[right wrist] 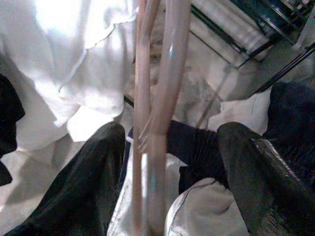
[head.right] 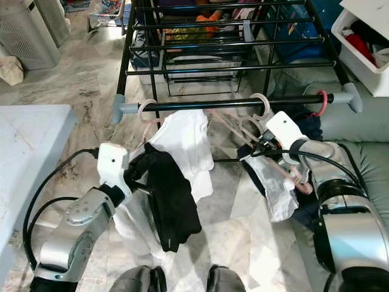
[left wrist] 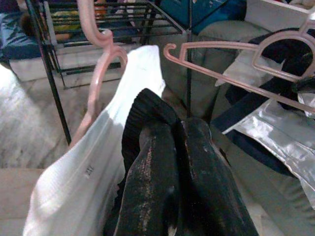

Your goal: Hang hanger

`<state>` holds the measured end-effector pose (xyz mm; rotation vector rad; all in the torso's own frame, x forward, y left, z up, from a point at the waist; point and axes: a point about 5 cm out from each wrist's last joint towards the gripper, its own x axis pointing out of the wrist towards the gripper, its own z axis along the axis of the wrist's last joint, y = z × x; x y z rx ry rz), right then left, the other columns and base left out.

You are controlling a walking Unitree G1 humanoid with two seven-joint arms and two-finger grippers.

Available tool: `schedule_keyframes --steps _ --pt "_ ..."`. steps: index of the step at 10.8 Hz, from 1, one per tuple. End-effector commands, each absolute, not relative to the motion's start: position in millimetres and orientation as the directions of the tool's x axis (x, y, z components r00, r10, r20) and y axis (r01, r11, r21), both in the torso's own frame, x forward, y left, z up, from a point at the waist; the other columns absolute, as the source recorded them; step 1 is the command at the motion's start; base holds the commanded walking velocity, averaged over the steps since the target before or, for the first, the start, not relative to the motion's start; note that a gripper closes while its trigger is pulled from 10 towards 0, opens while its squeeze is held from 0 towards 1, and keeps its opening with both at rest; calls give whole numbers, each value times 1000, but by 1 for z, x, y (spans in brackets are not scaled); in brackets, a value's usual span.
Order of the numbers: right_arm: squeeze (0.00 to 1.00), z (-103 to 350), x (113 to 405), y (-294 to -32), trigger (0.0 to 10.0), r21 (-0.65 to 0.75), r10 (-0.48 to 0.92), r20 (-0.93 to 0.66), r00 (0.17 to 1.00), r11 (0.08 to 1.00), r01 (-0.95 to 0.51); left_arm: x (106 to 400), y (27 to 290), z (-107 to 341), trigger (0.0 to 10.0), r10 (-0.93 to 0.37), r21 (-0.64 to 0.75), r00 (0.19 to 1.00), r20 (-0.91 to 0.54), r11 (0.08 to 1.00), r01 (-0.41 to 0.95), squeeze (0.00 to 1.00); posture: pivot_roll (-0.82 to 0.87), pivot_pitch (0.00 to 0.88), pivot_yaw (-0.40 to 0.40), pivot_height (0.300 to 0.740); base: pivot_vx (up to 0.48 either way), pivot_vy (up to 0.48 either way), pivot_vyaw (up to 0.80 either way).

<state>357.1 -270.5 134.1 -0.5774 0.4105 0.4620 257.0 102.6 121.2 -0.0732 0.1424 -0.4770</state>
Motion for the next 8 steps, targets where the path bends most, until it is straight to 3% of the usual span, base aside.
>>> schedule_keyframes --steps 1,2,3,4,6,8 --pt "0 135 358 -270 10000 -406 305 -512 803 737 -540 258 101 126 10000 -470 -84 876 -110 882 463 0 7 112 39 740 0 0 0" --pt "0 134 357 -270 10000 -400 311 -528 790 730 -555 258 101 125 10000 -474 -82 873 -116 880 467 0 6 110 38 740 0 0 0" --pt "0 133 356 -271 9098 -394 316 -540 780 723 -567 258 100 124 10000 -477 -81 871 -121 879 470 0 3 108 39 740 0 0 0" --pt "0 133 355 -272 4667 -384 323 -559 763 715 -584 258 99 123 10000 -480 -79 868 -126 877 474 0 1 106 35 740 0 0 0" --pt "0 134 355 -272 2588 -373 335 -579 743 702 -607 258 99 123 10000 -481 -76 867 -130 877 475 0 1 106 35 740 0 0 0" --pt "0 137 355 -273 1922 -376 339 -597 728 683 -627 258 99 122 10000 -480 -73 867 -136 877 475 0 0 101 31 740 0 0 0"
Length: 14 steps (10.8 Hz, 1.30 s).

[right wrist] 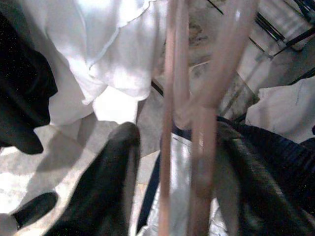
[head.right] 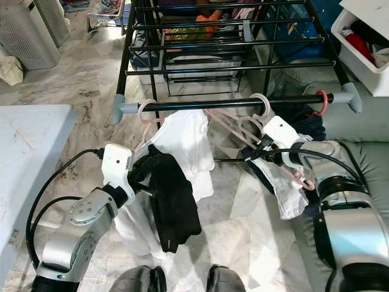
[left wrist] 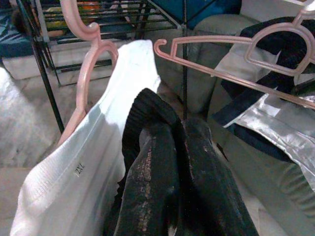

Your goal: Hang hanger

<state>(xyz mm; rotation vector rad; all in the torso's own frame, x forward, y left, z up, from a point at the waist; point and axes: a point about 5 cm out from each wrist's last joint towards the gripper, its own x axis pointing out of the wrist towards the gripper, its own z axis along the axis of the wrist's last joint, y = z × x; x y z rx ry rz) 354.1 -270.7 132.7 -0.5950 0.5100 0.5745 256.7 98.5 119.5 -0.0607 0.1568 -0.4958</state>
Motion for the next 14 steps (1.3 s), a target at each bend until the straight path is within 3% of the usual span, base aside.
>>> schedule_keyframes --steps 1,6,9,11,12,13,14 --pt "0 139 356 -274 1176 -379 336 -598 727 681 -627 258 99 122 10000 -481 -72 866 -137 877 475 0 0 101 31 740 0 0 0" --pt "0 143 353 -282 0 -379 334 -637 695 649 -659 259 97 120 10000 -483 -69 864 -141 876 478 0 -7 98 30 740 0 0 0" --pt "0 141 351 -280 0 -355 355 -655 667 636 -686 260 97 120 10000 -484 -65 863 -142 875 480 0 -6 93 29 740 0 0 0" --pt "0 135 350 -278 0 -322 367 -646 669 664 -675 260 97 119 10000 -482 -64 864 -145 876 478 0 -7 85 26 740 0 0 0" --pt "0 131 351 -277 0 -296 354 -617 702 722 -625 260 97 118 10000 -482 -66 864 -147 876 477 0 -7 83 26 740 0 0 0" --pt "0 125 348 -276 549 -259 370 -614 698 740 -620 260 96 117 10000 -482 -67 864 -149 876 477 0 -10 81 27 740 0 0 0" --pt "0 120 345 -275 5216 -234 376 -612 695 754 -614 260 96 117 10000 -481 -67 864 -150 876 477 0 -13 80 30 740 0 0 0"
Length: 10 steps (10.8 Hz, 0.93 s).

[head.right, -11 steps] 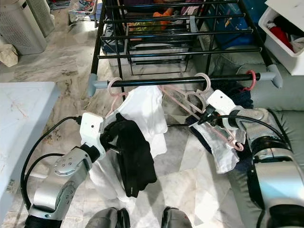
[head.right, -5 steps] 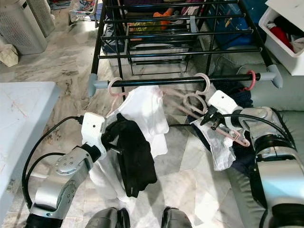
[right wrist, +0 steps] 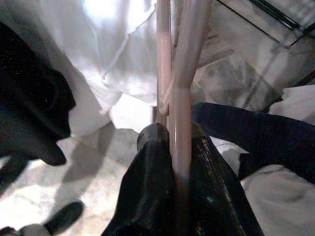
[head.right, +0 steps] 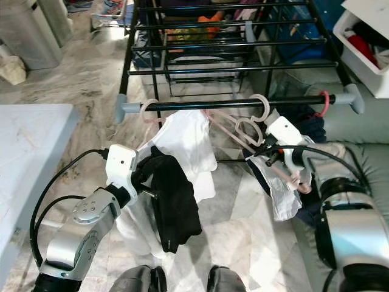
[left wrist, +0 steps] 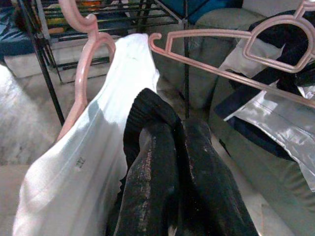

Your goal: Hang hanger

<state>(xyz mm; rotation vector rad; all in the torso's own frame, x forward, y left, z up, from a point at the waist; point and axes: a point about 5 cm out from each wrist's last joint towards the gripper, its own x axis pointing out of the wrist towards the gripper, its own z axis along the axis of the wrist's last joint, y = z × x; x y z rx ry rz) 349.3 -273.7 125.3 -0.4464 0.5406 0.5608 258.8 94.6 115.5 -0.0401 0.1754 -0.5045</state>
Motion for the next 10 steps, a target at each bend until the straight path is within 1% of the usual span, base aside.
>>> schedule_keyframes --steps 1,2,4,5,6,7,8,10 --pt "0 116 344 -276 10000 -210 362 -608 706 785 -583 261 95 117 10000 -486 -68 861 -153 874 481 0 -18 78 33 740 0 0 0" --pt "1000 114 343 -276 10000 -194 369 -611 700 788 -584 261 94 116 10000 -492 -71 856 -157 870 488 0 -18 78 33 740 0 0 0" --pt "1000 122 343 -282 10000 -189 376 -627 682 777 -601 261 93 116 10000 -495 -72 854 -161 868 491 0 -19 75 32 740 0 0 0" --pt "835 127 344 -285 10000 -195 377 -640 669 763 -616 261 94 115 10000 -496 -72 853 -163 868 492 0 -20 73 31 740 0 0 0" --pt "0 133 345 -288 10000 -213 369 -650 664 751 -625 261 93 115 10000 -498 -72 852 -165 867 493 0 -20 73 31 740 0 0 0" --pt "0 136 346 -288 4196 -219 362 -649 670 754 -619 261 92 114 10000 -499 -74 850 -168 867 494 0 -20 73 31 740 0 0 0" --pt "0 138 347 -287 0 -219 363 -650 667 752 -622 260 91 114 10000 -501 -75 849 -170 865 496 0 -25 77 25 740 0 0 0" --pt "0 136 347 -284 0 -209 375 -658 653 742 -637 260 91 113 10000 -501 -77 848 -172 865 495 0 -25 80 22 740 0 0 0"
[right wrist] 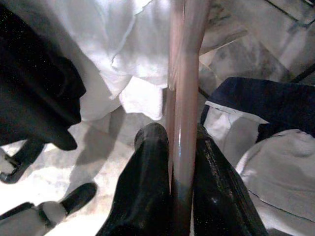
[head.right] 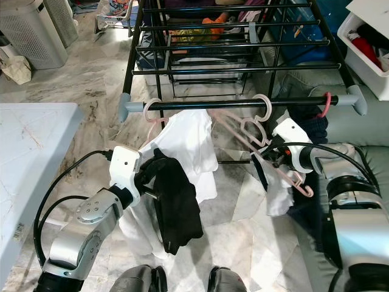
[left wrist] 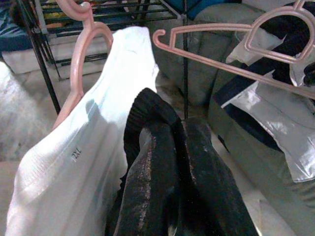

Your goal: Hang hanger

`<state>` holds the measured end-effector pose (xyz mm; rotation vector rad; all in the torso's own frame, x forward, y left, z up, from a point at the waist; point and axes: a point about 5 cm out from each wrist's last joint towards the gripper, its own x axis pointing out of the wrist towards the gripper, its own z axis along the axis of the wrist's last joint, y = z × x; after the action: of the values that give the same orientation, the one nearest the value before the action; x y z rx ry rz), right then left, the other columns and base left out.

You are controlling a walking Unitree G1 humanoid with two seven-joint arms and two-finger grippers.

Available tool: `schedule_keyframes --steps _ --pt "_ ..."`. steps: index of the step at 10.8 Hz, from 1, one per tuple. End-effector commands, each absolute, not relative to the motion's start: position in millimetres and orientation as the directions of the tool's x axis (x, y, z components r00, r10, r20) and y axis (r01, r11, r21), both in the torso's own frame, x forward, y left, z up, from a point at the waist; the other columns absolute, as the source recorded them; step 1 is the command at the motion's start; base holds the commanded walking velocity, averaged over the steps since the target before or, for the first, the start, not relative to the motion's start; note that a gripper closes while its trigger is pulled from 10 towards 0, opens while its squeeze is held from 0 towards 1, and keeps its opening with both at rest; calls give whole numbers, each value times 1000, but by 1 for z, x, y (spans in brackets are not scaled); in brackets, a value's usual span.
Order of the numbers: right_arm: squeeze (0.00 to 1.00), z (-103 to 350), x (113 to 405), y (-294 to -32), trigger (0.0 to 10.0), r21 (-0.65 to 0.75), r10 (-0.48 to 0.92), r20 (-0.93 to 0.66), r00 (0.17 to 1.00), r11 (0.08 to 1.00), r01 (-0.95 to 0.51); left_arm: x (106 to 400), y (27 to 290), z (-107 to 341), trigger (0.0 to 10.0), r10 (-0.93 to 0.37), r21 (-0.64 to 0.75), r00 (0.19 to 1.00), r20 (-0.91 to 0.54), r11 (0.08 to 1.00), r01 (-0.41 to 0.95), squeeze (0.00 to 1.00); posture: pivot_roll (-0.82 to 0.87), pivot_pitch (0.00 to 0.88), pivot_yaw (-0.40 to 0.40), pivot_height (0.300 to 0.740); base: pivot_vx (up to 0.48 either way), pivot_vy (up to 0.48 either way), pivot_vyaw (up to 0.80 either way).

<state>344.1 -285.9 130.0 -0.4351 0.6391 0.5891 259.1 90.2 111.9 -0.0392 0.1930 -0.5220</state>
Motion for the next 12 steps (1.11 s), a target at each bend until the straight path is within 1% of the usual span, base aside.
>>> schedule_keyframes --steps 1,4,5,6,7,8,9,10,11,12 --pt "0 135 347 -283 0 -200 384 -666 639 734 -649 260 90 113 10000 -501 -79 847 -175 865 495 0 -26 78 19 740 0 0 0" --pt "0 133 346 -281 0 -170 401 -678 616 729 -663 258 91 110 10000 -504 -83 844 -184 863 498 0 -28 76 26 740 0 0 0" --pt "0 129 346 -277 0 -148 417 -661 623 742 -654 256 96 106 10000 -495 -84 845 -200 868 489 0 -23 64 37 740 0 0 0" --pt "0 123 344 -278 0 -125 406 -644 649 781 -612 257 90 109 10000 -508 -73 841 -188 861 504 0 -19 53 21 740 0 0 0" --pt "0 117 343 -276 0 -129 390 -637 666 797 -590 260 92 110 10000 -489 -76 854 -180 872 483 0 -17 52 22 740 0 0 0" --pt "0 115 346 -271 0 -156 370 -585 722 822 -547 260 94 112 10000 -478 -82 862 -172 878 471 0 -23 48 26 740 0 0 0" --pt "0 115 350 -267 0 -147 317 -482 817 890 -432 258 92 113 10000 -498 -92 852 -160 867 489 0 -29 36 28 740 0 0 0" --pt "0 111 348 -255 0 -129 264 -323 909 939 -318 260 97 112 10000 -462 -93 875 -146 887 453 0 -46 28 29 740 0 0 0" --pt "0 105 341 -248 0 -114 242 -281 929 952 -282 261 98 112 10000 -445 -99 884 -144 895 435 0 -50 26 30 740 0 0 0" --pt "0 93 324 -235 0 -122 195 -221 956 967 -225 261 96 111 10000 -448 -103 883 -139 893 437 0 -55 22 26 740 0 0 0"
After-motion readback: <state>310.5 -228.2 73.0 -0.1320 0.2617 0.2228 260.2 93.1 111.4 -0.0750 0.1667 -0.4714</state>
